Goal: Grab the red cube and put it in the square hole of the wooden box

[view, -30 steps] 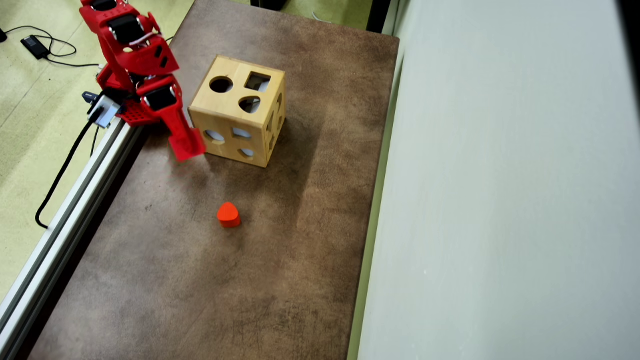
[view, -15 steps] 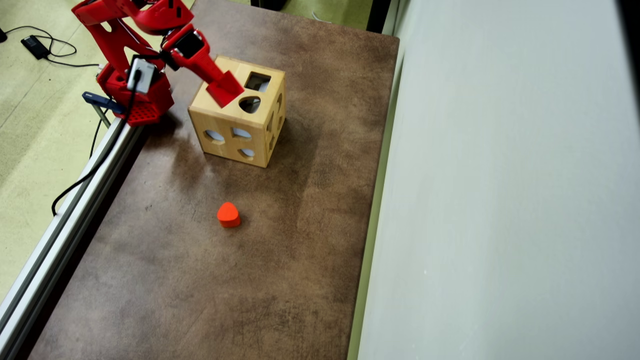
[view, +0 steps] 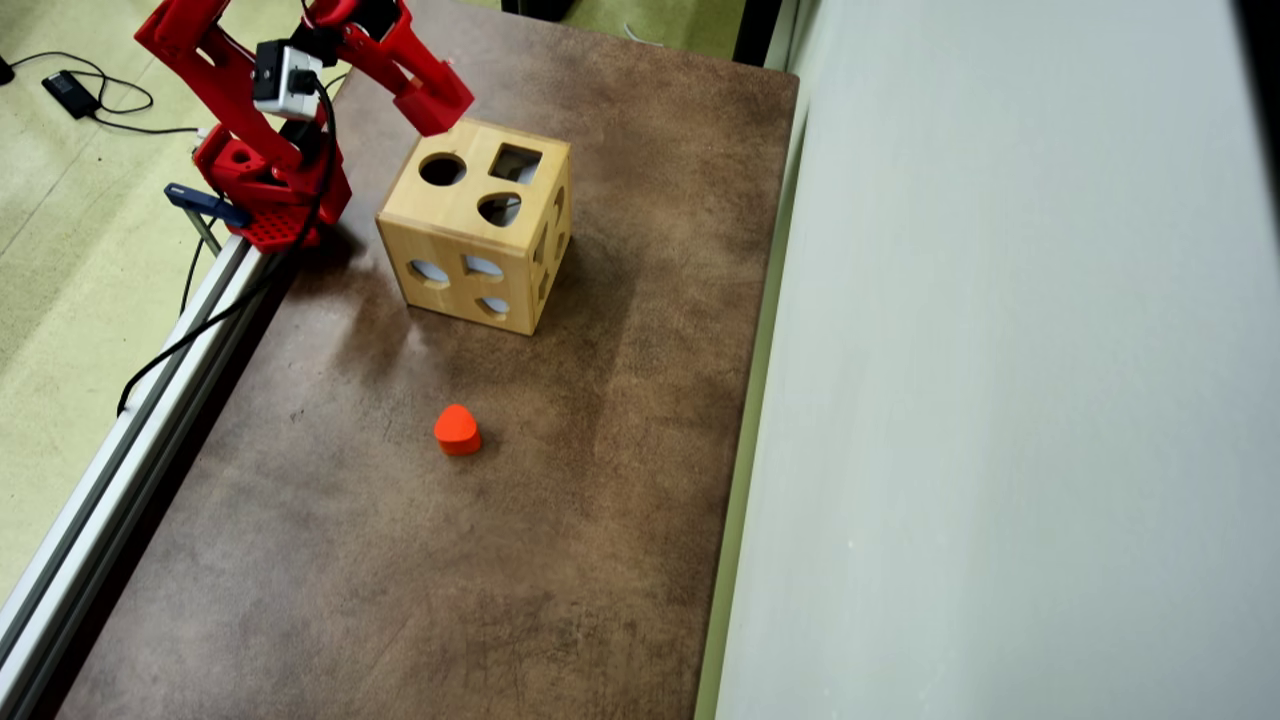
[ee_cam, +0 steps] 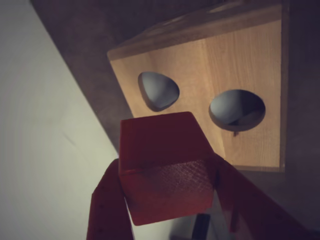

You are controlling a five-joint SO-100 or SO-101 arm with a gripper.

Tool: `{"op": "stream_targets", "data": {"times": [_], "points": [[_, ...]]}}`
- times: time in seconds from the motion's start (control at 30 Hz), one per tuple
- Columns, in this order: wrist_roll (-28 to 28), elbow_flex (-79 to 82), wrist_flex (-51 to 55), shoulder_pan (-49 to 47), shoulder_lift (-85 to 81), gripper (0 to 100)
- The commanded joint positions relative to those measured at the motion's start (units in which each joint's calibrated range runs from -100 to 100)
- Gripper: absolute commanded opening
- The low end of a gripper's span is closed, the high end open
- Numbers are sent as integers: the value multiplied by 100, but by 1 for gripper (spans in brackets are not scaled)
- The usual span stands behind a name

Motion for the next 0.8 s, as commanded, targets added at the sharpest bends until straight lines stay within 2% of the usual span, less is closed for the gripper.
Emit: {"op": "stream_targets", "data": {"times": [0.0, 0.23, 0.43, 0.77], "points": [[288, -269, 65, -33, 483, 3], [454, -269, 41, -41, 958, 3], [947, -386, 41, -48, 1001, 3], [957, -770, 33, -55, 1018, 3]]}}
